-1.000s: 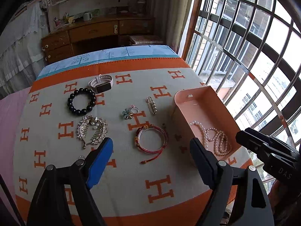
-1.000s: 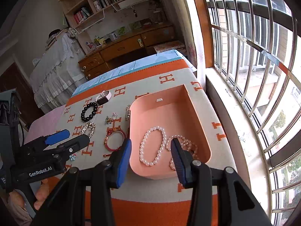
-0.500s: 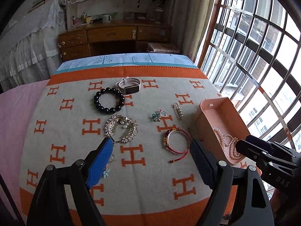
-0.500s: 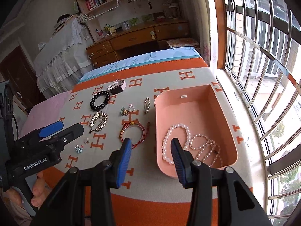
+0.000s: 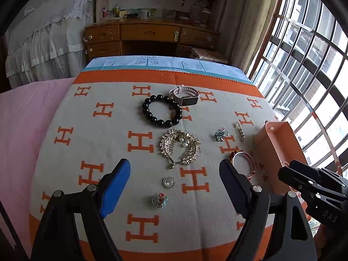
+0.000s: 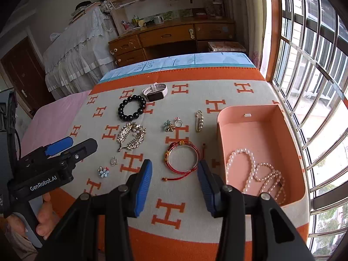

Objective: Organize jewelry
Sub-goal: 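Move both tools toward the black bead bracelet and gold leaf brooch, then grasp the black bead bracelet with left tool while right tool grasps the gold brooch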

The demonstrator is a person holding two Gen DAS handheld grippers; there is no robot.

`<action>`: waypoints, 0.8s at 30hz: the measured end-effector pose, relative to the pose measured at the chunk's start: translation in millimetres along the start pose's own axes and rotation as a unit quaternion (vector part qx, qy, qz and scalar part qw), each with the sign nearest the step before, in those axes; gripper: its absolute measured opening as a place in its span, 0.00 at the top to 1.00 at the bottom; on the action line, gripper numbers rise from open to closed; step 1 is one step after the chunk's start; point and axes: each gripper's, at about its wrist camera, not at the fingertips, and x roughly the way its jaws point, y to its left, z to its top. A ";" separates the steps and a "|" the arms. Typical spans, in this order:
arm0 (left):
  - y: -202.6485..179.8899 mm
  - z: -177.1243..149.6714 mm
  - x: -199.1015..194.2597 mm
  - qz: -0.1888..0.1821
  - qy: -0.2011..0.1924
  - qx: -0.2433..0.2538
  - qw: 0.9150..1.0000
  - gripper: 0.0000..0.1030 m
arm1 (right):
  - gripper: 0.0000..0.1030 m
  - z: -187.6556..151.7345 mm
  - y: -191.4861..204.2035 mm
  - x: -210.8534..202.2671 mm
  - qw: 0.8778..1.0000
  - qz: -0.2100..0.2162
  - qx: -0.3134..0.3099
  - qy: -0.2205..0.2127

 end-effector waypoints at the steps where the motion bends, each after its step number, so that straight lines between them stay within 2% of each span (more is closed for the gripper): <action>1: 5.0 1.1 1.3 0.002 0.000 -0.003 1.000 0.20 | 0.57 0.7 3.7 1.5 1.000 0.001 -0.003 0.001; 9: 34.2 14.3 10.4 0.028 -0.002 -0.020 0.999 0.20 | 0.57 9.7 19.6 13.4 1.000 0.000 -0.015 0.008; 14: 46.9 31.7 14.5 0.080 -0.018 -0.010 0.997 0.20 | 0.57 23.7 19.2 20.9 1.000 0.001 -0.008 0.009; 18: 61.9 56.8 17.5 0.104 -0.027 -0.014 0.994 0.20 | 0.57 44.9 17.9 31.6 1.000 0.017 0.003 0.024; 24: 79.4 96.9 40.7 0.096 0.002 -0.027 0.995 0.20 | 0.57 86.2 23.0 50.0 0.999 0.029 -0.005 0.040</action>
